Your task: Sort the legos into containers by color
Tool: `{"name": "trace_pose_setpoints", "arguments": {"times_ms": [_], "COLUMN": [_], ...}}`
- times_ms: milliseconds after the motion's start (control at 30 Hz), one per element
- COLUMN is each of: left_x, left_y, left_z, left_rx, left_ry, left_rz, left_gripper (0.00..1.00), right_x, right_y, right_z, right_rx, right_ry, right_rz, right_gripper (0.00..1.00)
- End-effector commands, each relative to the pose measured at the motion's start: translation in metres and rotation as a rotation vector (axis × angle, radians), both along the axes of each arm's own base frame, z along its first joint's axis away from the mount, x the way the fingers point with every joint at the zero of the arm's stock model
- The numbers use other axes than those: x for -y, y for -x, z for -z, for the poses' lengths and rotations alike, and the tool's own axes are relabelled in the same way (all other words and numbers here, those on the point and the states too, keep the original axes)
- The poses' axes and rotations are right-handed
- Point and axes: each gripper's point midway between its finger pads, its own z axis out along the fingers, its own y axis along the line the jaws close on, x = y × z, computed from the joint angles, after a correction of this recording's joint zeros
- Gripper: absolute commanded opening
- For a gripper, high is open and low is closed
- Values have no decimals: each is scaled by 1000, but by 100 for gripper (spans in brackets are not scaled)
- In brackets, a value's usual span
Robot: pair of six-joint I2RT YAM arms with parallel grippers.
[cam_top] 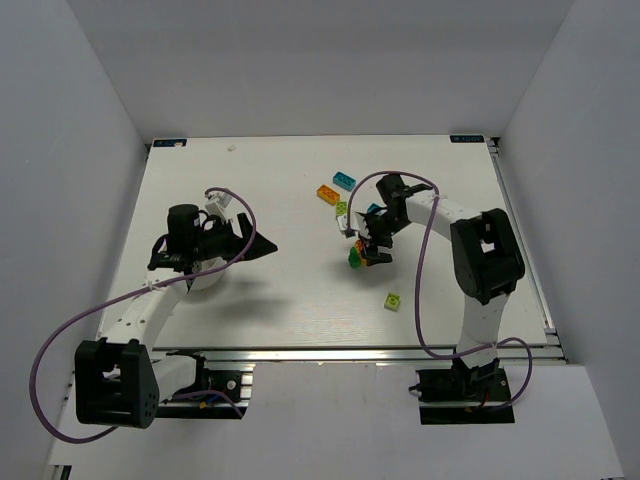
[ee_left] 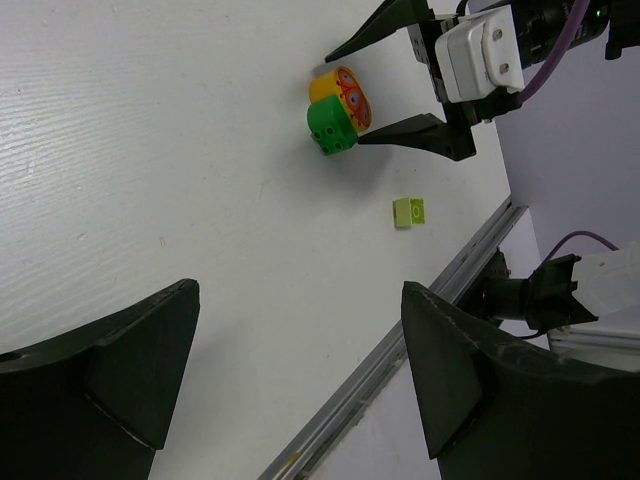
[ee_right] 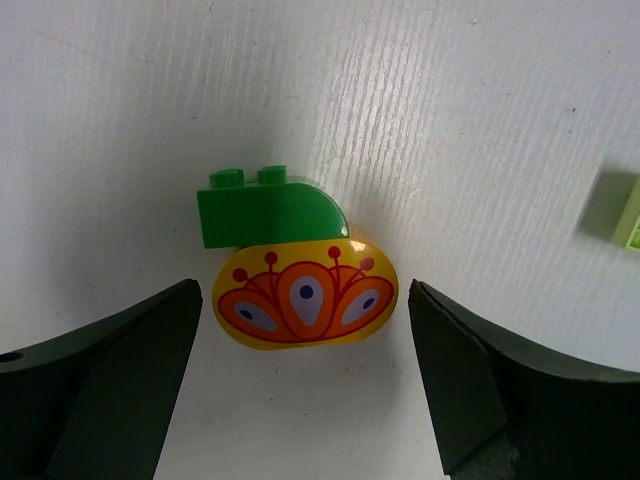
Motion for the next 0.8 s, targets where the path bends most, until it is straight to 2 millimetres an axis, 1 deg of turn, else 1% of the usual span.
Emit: {"name": "trace_pose_setpoints", "arguments": {"times_ms": [0,200,300,333,367,400,433,467,500,533,567,633,667,700,733,767], "left_x": [2,6,8,8,11,12,13,16,19,23,31,43,57,64,71,77], "left_y": [-3,-1,1,2,3,5,6,5,7,7,8,11,13,13,13,11], "left_z": [-10,-11,-13,-13,-12,-13,-14,-12,-9,-10,-6,-3,-7,-10,-13,-19], "left_rx": [41,37,42,42,40,39,33,29,17,5,-15,-67,-42,-36,-56,-34], "left_ry": [-5,18,34,39,55,62,74,79,82,93,101,125,141,150,170,179], "left_rz": [16,43,57,60,78,89,94,100,110,115,133,145,181,187,181,186], "left_gripper": [92,92,92,92,92,92,92,92,93,93,93,93,93,93,93,93], "right_x": [-8,-9,-8,-9,-10,-10,-10,-11,-10,-10,-11,-15,-17,-19,-21,-25], "right_y": [-6,-5,-4,-3,-2,-2,-3,-4,-3,-3,-4,-2,-2,-1,10,9], "right_z": [-3,1,3,2,0,0,-2,-9,-13,-17,-30,-47,-68,-78,-79,-99], "right_rx": [9,2,-8,-11,-15,-18,-12,5,11,14,38,31,62,71,35,84], "right_ry": [-10,-3,-2,-5,-12,-11,-13,-21,-22,-22,-39,-71,-106,-128,-139,-187], "right_rz": [-12,-17,-12,-10,-3,1,5,7,10,28,40,105,136,163,204,222], "right_gripper": [89,84,76,69,42,42,34,28,18,15,8,4,2,1,1,1]}}
